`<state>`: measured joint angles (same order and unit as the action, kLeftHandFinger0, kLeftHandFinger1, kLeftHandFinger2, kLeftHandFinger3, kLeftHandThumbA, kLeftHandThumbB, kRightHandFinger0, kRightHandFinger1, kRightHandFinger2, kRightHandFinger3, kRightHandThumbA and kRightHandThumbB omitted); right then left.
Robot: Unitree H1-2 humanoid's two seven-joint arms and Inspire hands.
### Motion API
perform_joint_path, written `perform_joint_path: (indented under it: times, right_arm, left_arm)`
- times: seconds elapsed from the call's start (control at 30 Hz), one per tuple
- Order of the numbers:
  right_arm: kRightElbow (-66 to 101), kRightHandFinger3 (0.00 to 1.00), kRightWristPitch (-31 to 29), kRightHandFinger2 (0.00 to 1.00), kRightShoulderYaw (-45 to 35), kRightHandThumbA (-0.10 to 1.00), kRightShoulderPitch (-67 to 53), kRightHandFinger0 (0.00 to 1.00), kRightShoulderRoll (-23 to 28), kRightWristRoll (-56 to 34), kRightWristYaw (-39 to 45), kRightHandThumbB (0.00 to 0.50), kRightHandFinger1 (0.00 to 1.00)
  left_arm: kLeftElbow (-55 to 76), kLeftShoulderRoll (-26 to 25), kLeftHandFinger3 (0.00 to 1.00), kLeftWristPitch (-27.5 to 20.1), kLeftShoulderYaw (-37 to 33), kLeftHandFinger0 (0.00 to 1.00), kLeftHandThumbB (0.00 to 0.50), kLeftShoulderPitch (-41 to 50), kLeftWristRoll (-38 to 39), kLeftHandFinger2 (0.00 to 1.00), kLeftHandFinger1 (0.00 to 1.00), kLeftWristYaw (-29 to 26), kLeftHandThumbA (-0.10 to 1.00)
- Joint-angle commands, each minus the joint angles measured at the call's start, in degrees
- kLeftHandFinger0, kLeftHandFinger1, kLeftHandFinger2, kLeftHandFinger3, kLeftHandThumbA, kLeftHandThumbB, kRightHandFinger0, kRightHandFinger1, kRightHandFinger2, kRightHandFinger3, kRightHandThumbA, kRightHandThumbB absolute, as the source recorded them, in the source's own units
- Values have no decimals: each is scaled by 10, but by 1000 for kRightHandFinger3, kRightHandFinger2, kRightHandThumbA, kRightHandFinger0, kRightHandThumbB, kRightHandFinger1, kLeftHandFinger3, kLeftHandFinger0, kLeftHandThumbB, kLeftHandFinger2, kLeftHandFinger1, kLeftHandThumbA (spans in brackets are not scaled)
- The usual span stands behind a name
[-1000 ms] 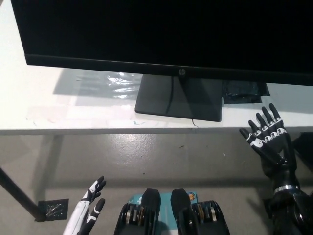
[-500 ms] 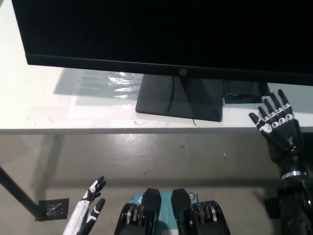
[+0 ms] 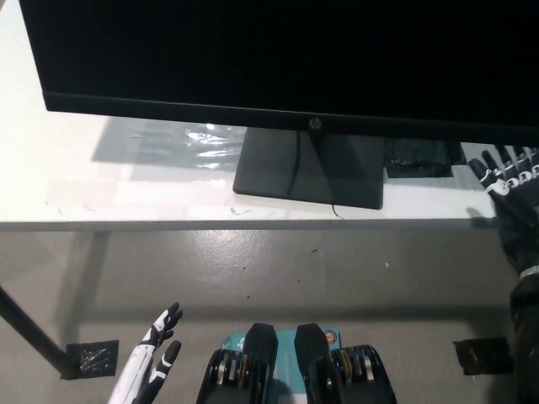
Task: The monitor is being placed at the center of the desk and the robot uses its right hand to grab on the right side of the monitor and tilt the angle of the montior sideways.
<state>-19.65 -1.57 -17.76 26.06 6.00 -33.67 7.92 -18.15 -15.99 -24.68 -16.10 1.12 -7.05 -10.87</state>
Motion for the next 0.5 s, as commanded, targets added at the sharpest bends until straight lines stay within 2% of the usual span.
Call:
perform_joint_path:
  times: [0.0,0.47]
  right_arm:
    - [2,1000,-1,1000,-9,1000,32,1000,10,-18,18,250,1000]
    - [-48,1000,-1,1000,-40,1000,88,1000,25,-30,21,259,1000]
  left_arm:
    - [5,-10,1000,-22,3,1000,243,-5,10,1000,1000,0,1000]
    - [5,-11,1000,-22,2,1000,236,-5,6,1000,1000,-3,1000]
